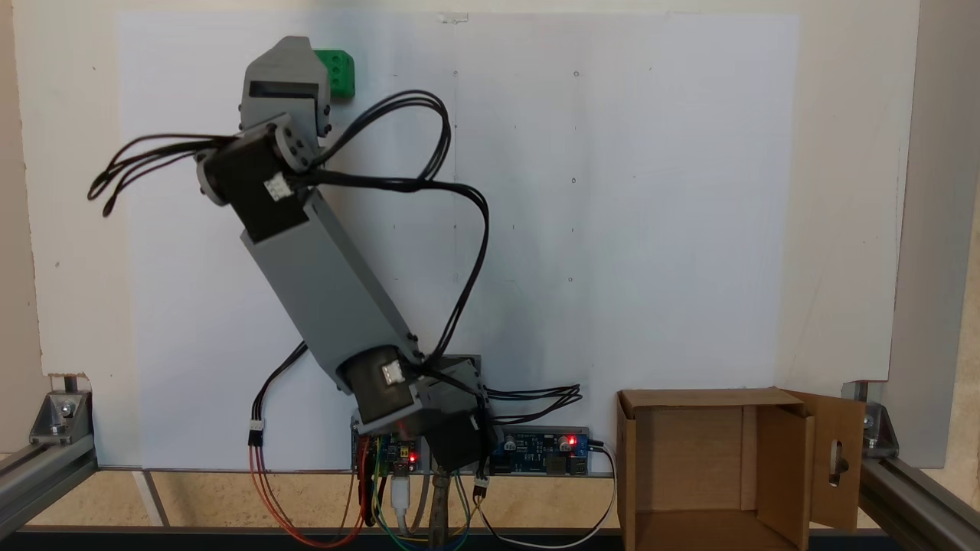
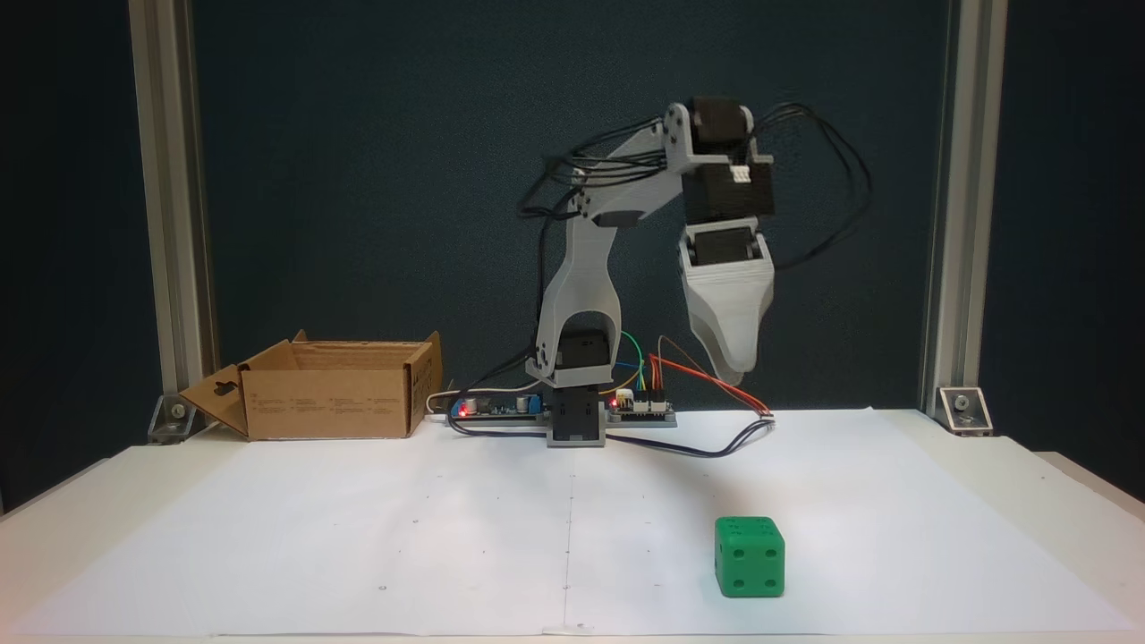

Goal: Grasp a green dice and put it in the bin.

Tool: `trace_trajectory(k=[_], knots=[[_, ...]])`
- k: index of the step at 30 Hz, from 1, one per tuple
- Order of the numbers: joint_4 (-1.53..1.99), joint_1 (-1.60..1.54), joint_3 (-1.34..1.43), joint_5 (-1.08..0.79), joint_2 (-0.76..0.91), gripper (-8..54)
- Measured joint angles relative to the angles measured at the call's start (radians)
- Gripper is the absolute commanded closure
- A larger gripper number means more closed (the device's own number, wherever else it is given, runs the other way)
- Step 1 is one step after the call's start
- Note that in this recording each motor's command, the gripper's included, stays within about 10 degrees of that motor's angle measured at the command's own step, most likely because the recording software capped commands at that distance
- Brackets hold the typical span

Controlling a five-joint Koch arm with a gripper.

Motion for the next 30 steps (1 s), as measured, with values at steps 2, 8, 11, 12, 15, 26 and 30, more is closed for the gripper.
trace_trajectory(k=[2, 8, 11, 12, 15, 26, 30], knots=[[0.0, 0.0, -0.046, 0.009, -0.029, 2.6], [0.0, 0.0, -0.106, 0.035, -0.127, 2.0], [0.002, 0.0, -0.106, 0.051, -0.155, 1.8], [0.0, 0.0, -0.106, 0.054, -0.161, 1.8], [0.0, 0.0, -0.106, 0.057, -0.175, 1.8], [-0.005, 0.0, -0.106, 0.064, -0.202, 1.9], [-0.005, 0.002, -0.106, 0.064, -0.206, 1.9]])
